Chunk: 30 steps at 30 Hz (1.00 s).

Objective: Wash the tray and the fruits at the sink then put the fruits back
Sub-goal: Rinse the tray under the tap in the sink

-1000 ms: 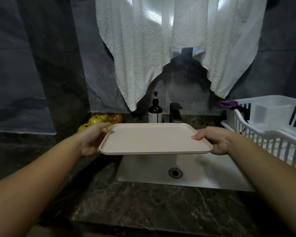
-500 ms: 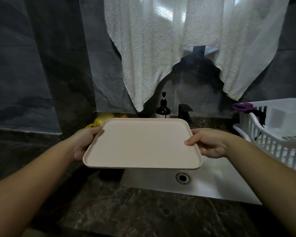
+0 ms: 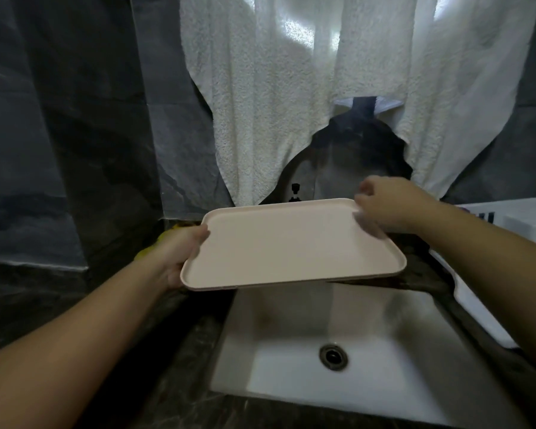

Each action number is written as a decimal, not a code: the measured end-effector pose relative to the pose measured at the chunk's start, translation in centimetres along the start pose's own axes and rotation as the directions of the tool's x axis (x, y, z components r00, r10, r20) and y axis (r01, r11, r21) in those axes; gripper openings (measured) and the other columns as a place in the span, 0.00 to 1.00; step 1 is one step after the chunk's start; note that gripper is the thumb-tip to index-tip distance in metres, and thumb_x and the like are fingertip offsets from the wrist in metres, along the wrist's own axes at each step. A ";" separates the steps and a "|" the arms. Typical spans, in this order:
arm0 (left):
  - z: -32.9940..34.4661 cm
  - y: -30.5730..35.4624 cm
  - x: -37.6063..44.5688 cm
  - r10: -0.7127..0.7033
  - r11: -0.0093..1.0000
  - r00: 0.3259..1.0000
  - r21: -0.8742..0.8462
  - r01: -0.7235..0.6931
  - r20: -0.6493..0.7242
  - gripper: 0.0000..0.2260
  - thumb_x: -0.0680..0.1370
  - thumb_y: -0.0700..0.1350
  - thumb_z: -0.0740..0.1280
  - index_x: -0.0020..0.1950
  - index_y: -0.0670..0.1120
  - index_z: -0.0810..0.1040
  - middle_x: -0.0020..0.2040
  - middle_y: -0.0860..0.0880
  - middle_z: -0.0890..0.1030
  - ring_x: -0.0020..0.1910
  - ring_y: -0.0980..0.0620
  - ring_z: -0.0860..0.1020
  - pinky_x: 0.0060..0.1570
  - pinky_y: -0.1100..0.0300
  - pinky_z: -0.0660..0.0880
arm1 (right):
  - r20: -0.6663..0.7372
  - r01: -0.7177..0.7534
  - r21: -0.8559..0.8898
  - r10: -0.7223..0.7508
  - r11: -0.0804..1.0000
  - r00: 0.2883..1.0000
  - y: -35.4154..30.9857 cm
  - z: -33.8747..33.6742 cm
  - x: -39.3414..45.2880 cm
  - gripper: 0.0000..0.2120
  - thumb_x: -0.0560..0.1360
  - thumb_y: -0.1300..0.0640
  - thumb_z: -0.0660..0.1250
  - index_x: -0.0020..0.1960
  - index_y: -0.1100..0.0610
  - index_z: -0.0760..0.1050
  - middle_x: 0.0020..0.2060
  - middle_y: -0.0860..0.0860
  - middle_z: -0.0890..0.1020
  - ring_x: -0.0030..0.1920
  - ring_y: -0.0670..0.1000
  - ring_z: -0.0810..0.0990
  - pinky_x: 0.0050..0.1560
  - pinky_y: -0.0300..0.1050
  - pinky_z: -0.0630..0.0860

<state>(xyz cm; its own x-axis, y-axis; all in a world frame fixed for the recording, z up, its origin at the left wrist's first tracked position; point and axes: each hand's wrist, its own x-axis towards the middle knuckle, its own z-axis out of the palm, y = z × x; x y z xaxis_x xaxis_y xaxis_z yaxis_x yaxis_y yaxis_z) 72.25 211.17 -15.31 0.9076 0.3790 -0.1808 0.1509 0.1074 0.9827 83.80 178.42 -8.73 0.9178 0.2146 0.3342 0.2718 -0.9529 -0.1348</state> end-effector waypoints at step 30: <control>6.0 0.0 3.9 -0.095 0.981 0.989 -0.158 0.112 0.114 0.16 0.88 0.46 0.57 0.69 0.38 0.75 0.44 0.42 0.84 0.32 0.46 0.84 0.30 0.53 0.78 | 0.242 0.268 -0.044 -0.250 0.962 0.937 -7.5 3.0 8.2 0.29 0.80 0.67 0.56 0.80 0.53 0.64 0.77 0.55 0.68 0.76 0.58 0.67 0.70 0.42 0.61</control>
<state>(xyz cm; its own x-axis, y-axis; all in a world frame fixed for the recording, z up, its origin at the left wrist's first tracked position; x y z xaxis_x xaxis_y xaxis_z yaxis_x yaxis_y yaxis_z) 78.16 207.11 -15.76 0.9280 0.2597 -0.2672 0.1878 0.2934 0.9374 90.14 188.01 -7.77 0.8624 0.4915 0.1212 0.4950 -0.8689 0.0014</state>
